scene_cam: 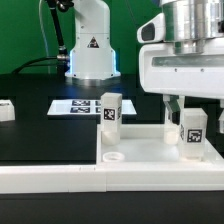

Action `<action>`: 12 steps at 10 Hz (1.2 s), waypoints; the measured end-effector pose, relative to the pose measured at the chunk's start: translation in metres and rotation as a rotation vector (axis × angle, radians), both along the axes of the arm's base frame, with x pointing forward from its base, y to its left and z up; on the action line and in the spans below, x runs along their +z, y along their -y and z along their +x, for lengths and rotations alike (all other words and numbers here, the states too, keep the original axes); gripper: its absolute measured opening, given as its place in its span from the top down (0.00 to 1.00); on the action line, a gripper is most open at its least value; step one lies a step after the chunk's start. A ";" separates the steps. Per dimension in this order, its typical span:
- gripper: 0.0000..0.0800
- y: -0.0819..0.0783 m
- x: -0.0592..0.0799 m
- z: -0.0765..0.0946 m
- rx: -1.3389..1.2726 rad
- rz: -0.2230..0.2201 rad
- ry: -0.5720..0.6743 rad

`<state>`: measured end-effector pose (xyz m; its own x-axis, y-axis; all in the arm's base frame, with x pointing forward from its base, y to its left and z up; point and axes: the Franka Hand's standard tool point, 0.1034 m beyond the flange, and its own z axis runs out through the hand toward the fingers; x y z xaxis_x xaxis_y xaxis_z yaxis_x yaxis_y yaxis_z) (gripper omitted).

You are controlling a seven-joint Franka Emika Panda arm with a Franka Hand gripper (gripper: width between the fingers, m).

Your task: Assemble square table

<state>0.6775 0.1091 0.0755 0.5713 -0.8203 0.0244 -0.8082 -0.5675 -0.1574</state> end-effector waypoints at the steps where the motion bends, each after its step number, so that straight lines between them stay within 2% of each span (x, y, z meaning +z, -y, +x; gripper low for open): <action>1: 0.19 0.002 0.000 0.000 0.083 -0.015 0.005; 3: 0.19 0.010 0.003 0.003 0.431 -0.098 0.007; 5: 0.19 0.021 0.004 0.007 0.779 -0.158 0.026; 7: 0.19 0.021 0.005 0.007 0.745 -0.154 0.026; 8: 0.34 0.021 0.005 0.007 0.732 -0.152 0.025; 9: 0.54 0.021 0.005 0.007 0.689 -0.146 0.023; 10: 0.54 0.020 0.004 0.007 0.593 -0.131 0.019; 11: 0.64 0.021 0.004 0.007 0.528 -0.122 0.016; 12: 0.64 0.020 0.004 0.007 0.470 -0.113 0.013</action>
Offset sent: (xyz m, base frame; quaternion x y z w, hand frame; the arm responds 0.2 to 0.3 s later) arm 0.0129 -0.0050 0.0087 -0.0079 -0.0243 -0.3768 0.9260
